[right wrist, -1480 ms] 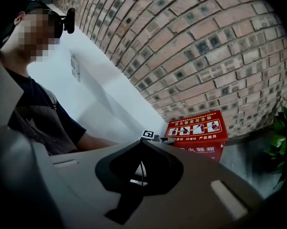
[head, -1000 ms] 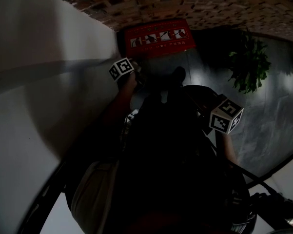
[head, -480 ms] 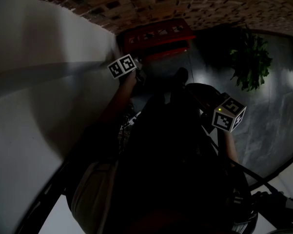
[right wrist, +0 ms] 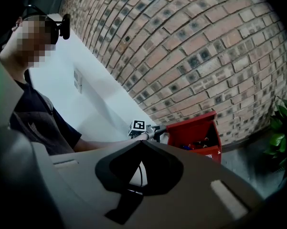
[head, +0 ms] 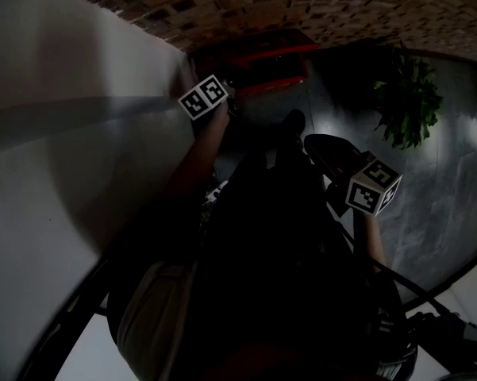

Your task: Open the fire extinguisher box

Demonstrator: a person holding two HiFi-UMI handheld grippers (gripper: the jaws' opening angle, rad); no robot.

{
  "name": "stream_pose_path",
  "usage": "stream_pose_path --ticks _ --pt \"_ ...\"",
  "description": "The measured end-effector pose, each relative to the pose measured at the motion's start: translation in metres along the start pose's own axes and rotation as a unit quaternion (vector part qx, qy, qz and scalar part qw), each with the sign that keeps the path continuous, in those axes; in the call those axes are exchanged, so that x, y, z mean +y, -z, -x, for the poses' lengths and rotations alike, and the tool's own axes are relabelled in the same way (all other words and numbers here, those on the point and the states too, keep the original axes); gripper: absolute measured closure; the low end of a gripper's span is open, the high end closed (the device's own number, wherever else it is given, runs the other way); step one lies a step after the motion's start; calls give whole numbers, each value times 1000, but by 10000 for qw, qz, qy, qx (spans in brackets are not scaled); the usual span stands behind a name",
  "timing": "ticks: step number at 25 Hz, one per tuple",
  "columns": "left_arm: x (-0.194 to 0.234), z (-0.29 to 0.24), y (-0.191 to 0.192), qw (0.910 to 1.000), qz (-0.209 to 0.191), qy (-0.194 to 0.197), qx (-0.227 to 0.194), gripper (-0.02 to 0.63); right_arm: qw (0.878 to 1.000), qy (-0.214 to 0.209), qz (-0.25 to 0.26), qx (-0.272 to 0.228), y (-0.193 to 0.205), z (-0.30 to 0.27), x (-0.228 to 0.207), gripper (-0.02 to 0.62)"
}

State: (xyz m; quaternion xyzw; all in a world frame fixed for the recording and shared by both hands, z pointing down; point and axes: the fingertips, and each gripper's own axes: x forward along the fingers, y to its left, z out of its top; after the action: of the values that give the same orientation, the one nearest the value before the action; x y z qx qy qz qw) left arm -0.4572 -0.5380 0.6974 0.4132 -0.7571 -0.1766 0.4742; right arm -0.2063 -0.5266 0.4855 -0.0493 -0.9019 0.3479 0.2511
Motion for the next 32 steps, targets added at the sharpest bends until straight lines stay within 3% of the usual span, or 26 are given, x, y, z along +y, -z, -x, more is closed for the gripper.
stream_pose_path --ticks 16,32 --pt "-14 -31 -59 9989 -44 -1 -459 426 9996 151 -149 -183 4 12 -18 595" --pt "-18 -44 -90 9955 -884 -21 -343 425 9997 119 -198 -126 4 10 -19 595"
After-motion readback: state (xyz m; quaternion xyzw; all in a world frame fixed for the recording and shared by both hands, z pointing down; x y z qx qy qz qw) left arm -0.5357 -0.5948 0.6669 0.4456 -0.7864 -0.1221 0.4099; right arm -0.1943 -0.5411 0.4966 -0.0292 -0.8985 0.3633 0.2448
